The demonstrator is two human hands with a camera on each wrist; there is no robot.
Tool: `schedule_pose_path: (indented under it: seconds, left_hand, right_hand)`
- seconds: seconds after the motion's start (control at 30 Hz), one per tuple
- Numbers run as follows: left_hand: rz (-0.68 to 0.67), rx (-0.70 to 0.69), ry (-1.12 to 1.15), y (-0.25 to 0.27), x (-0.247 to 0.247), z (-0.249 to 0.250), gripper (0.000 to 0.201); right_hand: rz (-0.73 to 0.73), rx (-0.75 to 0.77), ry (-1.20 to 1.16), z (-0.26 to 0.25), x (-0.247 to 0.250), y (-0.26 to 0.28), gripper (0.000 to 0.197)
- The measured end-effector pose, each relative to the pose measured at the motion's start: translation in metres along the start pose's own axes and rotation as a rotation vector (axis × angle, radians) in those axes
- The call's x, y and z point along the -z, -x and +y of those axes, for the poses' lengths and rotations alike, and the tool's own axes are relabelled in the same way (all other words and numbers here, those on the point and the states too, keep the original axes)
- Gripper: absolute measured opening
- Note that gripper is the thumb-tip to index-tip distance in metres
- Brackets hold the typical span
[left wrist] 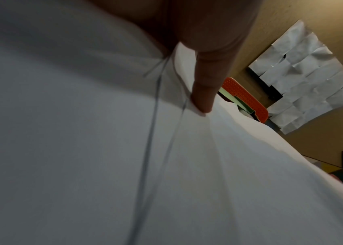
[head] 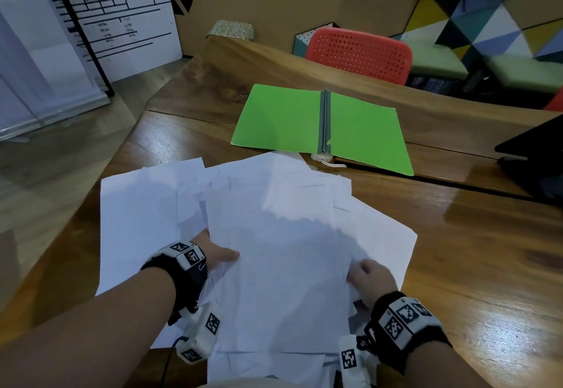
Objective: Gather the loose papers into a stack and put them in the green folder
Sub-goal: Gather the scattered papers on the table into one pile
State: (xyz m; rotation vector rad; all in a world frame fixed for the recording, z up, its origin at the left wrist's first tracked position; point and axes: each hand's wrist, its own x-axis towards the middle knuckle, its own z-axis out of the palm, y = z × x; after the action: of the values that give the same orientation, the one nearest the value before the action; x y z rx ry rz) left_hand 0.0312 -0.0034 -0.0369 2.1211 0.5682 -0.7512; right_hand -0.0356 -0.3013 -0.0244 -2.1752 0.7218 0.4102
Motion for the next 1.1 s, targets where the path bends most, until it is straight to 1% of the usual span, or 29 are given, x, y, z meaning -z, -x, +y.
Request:
schedule_pose_path:
  seconds: [0.07,0.1,0.13,0.17,0.2,0.23,0.27,0.3,0.37,0.4,0.43,0.47,0.5,0.57,0.63,0.67,0.73,0.77,0.8,0.83,0.9,0.93,0.97,1.03,1.1]
  left_hand:
    - [0.003,0.019,-0.011,-0.003,-0.001,0.000,0.080]
    - [0.007,0.022,-0.012,-0.003,-0.002,0.000,0.079]
    - [0.008,0.023,-0.019,-0.003,-0.002,0.000,0.082]
    - [0.007,0.024,-0.022,-0.003,-0.002,-0.001,0.085]
    - [0.007,0.024,-0.027,-0.005,-0.001,-0.001,0.088]
    - [0.007,0.017,-0.030,-0.004,0.000,-0.001,0.088]
    - [0.006,0.016,-0.029,-0.004,0.000,-0.001,0.087]
    - [0.006,0.015,-0.024,-0.004,0.001,-0.002,0.087]
    - [0.007,0.014,-0.026,-0.003,0.000,-0.001,0.091]
    - [0.005,0.013,-0.032,-0.003,-0.001,0.000,0.093]
    - [0.008,0.008,-0.036,-0.003,-0.001,0.000,0.093]
    - [0.013,0.011,-0.041,-0.003,-0.002,0.001,0.088]
    - [0.020,0.008,-0.040,-0.002,-0.002,0.001,0.083]
    - [0.024,0.000,-0.041,-0.002,-0.002,0.001,0.081]
    - [0.032,-0.012,-0.029,-0.002,-0.003,0.001,0.077]
    - [0.036,-0.014,-0.022,-0.002,-0.003,0.001,0.074]
    - [0.040,-0.015,-0.021,-0.001,-0.005,0.002,0.071]
    - [0.043,-0.016,-0.024,0.001,-0.005,0.003,0.071]
    - [0.043,-0.010,-0.028,0.001,-0.005,0.003,0.071]
    - [0.048,-0.011,-0.032,0.002,-0.005,0.003,0.071]
    - [0.047,-0.006,-0.038,0.001,-0.004,0.003,0.073]
    - [0.044,-0.004,-0.041,0.000,-0.004,0.002,0.073]
    - [0.044,-0.011,-0.043,0.001,-0.004,0.002,0.073]
    - [0.049,-0.014,-0.045,0.001,-0.004,0.003,0.072]
    - [0.050,-0.013,-0.041,0.003,-0.004,0.004,0.071]
  right_hand:
    - [-0.202,0.030,0.117,-0.003,-0.005,0.004,0.028]
    - [-0.241,0.022,0.145,-0.003,-0.004,0.003,0.030]
    - [-0.225,0.025,0.154,-0.002,0.001,0.002,0.030]
    - [-0.143,0.016,0.125,0.000,0.008,-0.001,0.025]
    - [-0.018,-0.012,0.068,0.003,0.017,-0.006,0.014]
    - [0.118,-0.082,0.011,0.005,0.026,-0.010,0.009]
    - [0.229,-0.176,-0.031,0.009,0.033,-0.016,0.026]
    - [0.280,-0.275,-0.056,0.014,0.039,-0.021,0.041]
    - [0.256,-0.417,-0.126,0.017,0.045,-0.027,0.057]
    - [0.241,-0.452,-0.151,0.019,0.045,-0.032,0.063]
    - [0.217,-0.457,-0.147,0.020,0.044,-0.034,0.068]
    - [0.195,-0.456,-0.127,0.018,0.043,-0.035,0.070]
    - [0.173,-0.441,-0.109,0.017,0.042,-0.036,0.066]
    - [0.120,-0.413,-0.126,0.009,0.041,-0.039,0.046]
    - [0.075,-0.395,-0.144,0.005,0.043,-0.041,0.034]
    - [0.089,-0.377,-0.150,0.004,0.045,-0.041,0.032]
    - [0.184,-0.308,-0.213,0.007,0.052,-0.043,0.030]
    - [0.241,-0.285,-0.252,0.010,0.055,-0.042,0.030]
    - [0.253,-0.284,-0.274,0.012,0.057,-0.042,0.034]
    - [0.247,-0.277,-0.276,0.014,0.056,-0.040,0.043]
    - [0.119,-0.327,-0.212,0.016,0.048,-0.035,0.064]
    - [0.066,-0.351,-0.157,0.017,0.044,-0.033,0.066]
    - [0.058,-0.356,-0.098,0.019,0.043,-0.032,0.064]
    - [0.126,-0.349,-0.046,0.017,0.050,-0.027,0.051]
    - [0.238,-0.299,-0.043,0.014,0.068,-0.026,0.044]
